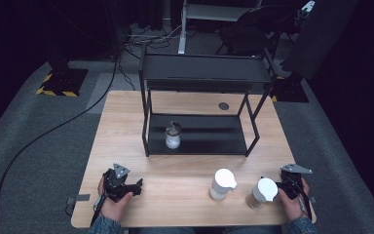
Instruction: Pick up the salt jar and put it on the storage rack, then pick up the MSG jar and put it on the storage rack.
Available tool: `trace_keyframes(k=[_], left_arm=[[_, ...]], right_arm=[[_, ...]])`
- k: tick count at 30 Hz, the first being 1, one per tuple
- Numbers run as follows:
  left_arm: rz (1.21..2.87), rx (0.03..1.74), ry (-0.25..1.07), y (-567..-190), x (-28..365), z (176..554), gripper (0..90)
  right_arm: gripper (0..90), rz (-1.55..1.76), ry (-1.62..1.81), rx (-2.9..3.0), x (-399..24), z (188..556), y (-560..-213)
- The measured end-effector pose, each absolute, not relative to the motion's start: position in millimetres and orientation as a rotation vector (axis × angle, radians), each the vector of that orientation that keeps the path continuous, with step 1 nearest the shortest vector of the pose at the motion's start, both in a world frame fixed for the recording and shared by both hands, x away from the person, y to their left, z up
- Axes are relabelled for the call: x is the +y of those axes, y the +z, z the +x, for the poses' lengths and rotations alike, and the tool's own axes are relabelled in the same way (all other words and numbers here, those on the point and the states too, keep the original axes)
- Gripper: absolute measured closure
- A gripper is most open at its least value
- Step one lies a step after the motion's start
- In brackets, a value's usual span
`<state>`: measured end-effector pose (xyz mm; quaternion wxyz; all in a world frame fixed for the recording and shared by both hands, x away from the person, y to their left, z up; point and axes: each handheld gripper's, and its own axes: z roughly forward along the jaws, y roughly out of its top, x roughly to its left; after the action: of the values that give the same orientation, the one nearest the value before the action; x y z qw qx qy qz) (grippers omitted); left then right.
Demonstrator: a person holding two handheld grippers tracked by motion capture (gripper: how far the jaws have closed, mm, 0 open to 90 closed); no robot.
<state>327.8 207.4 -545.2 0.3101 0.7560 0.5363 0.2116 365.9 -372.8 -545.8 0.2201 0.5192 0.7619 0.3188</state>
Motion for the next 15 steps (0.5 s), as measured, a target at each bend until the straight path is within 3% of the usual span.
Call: trace_keyframes(k=[15], left_arm=[[1.995, 1.425, 0.56, -545.2, 207.3, 327.8, 7.0]], right_arm=[[1.8, 1.436, 0.881, 2.108, -372.7, 366.0, -545.8]])
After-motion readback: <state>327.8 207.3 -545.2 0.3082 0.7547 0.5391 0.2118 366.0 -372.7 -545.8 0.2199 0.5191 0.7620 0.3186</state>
